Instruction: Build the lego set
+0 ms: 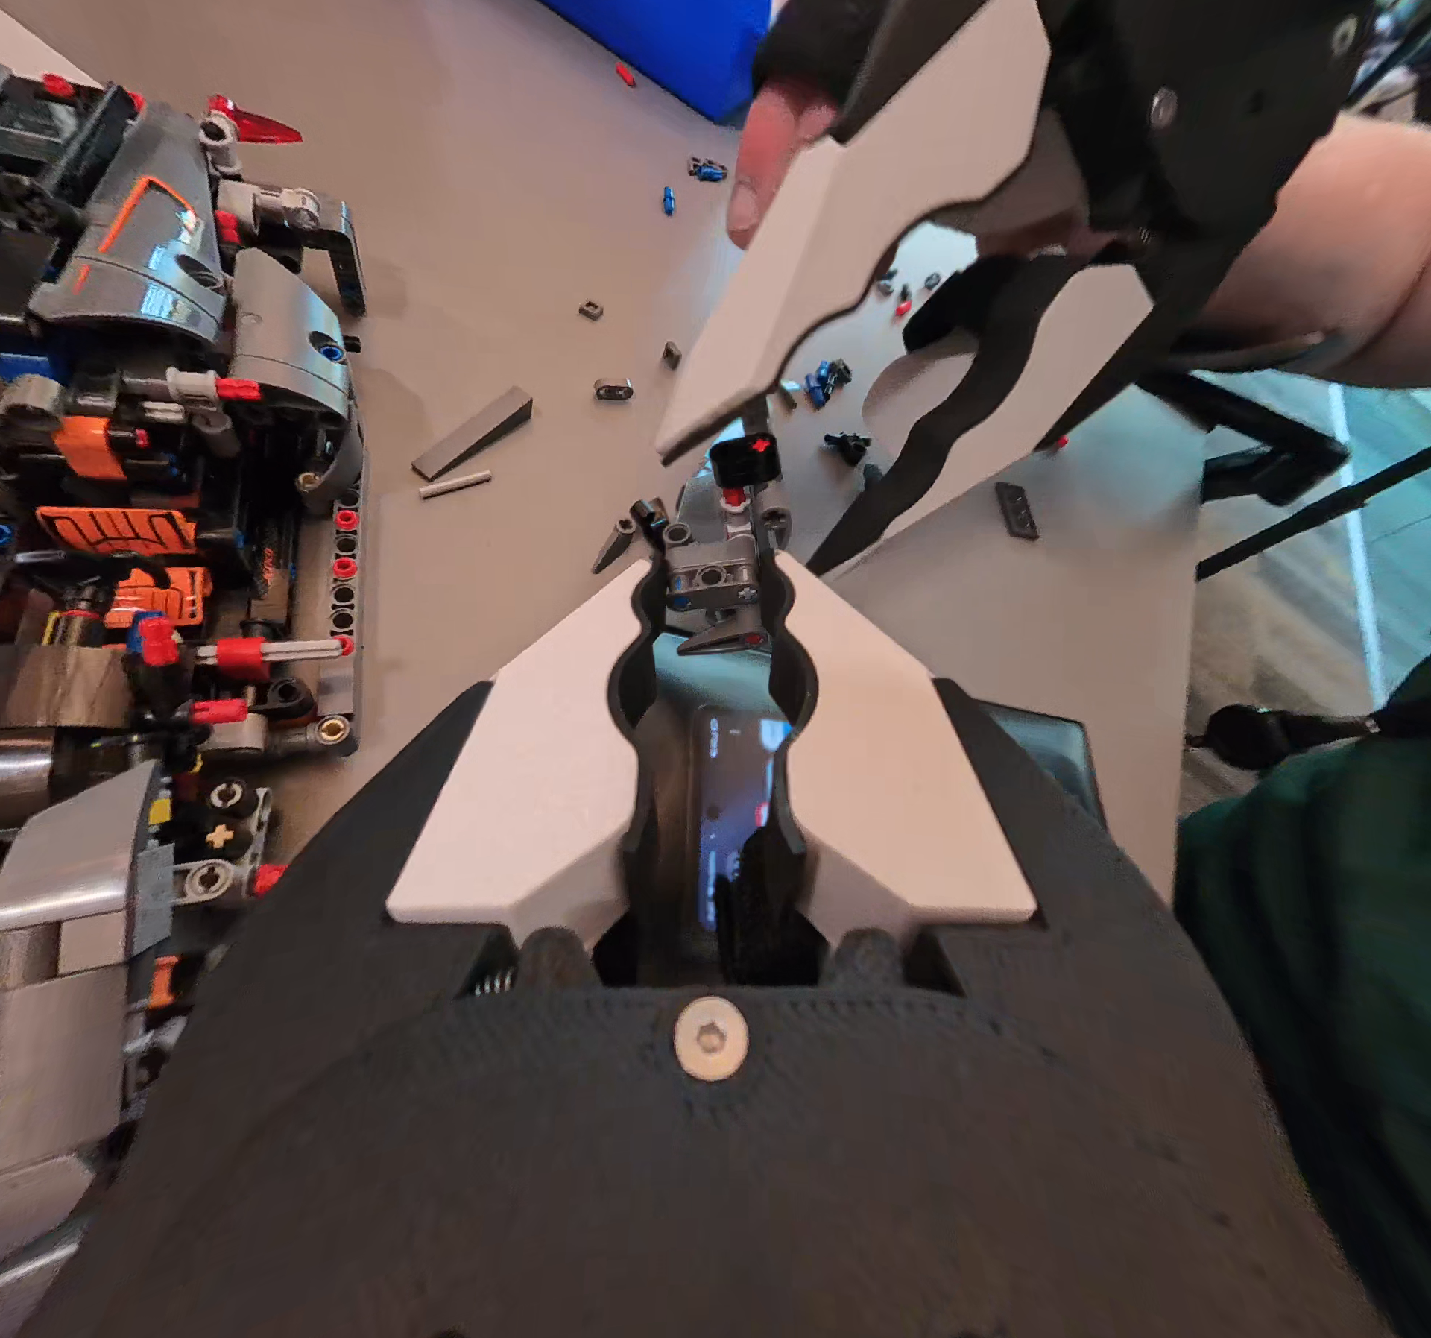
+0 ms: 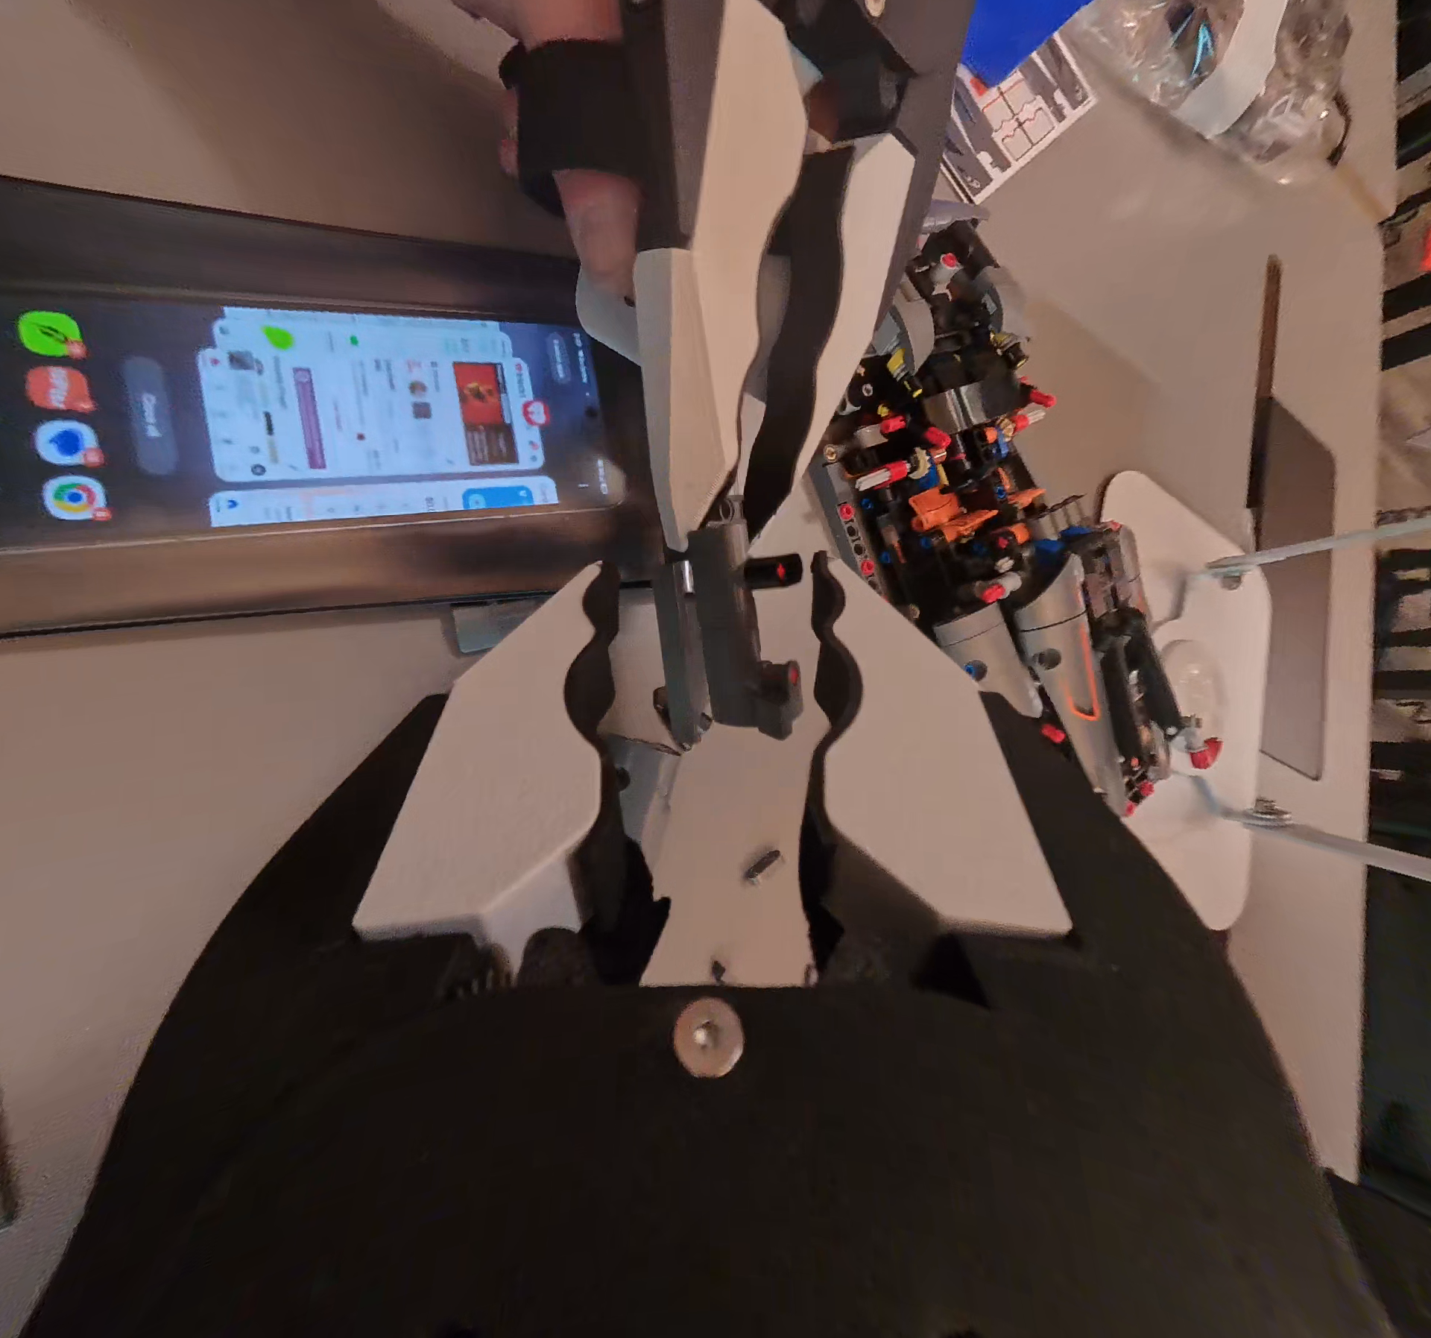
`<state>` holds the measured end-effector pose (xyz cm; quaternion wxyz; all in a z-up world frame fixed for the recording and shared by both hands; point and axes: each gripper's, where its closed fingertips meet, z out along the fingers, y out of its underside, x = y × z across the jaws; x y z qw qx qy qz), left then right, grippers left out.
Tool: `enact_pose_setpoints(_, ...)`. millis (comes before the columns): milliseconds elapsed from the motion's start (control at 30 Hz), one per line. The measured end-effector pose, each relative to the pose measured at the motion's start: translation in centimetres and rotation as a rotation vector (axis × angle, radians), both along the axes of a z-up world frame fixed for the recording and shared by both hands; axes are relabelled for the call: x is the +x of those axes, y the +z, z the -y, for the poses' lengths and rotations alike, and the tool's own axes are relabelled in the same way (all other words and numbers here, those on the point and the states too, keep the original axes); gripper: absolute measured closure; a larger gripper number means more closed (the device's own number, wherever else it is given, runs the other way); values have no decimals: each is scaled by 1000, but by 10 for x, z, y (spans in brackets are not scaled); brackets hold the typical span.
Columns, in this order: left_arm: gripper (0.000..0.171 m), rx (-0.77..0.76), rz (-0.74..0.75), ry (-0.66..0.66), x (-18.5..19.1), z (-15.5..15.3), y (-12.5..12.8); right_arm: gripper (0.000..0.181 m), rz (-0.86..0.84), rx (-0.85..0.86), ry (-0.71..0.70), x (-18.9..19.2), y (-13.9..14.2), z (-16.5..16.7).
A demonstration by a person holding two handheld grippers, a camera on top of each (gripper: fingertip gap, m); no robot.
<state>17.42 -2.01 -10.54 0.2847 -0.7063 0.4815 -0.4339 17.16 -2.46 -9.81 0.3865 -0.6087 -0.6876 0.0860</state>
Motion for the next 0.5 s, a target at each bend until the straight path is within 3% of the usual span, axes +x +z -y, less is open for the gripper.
enact_pose_setpoints(267, 150, -130, 39, 9, 5, 1, 8, 142, 57, 124, -7, 5, -1, -7)
enact_pose_setpoints(500, 150, -91, 48, 51, 3, -1, 18, 142, 38, 197, -19, 4, 10, -9)
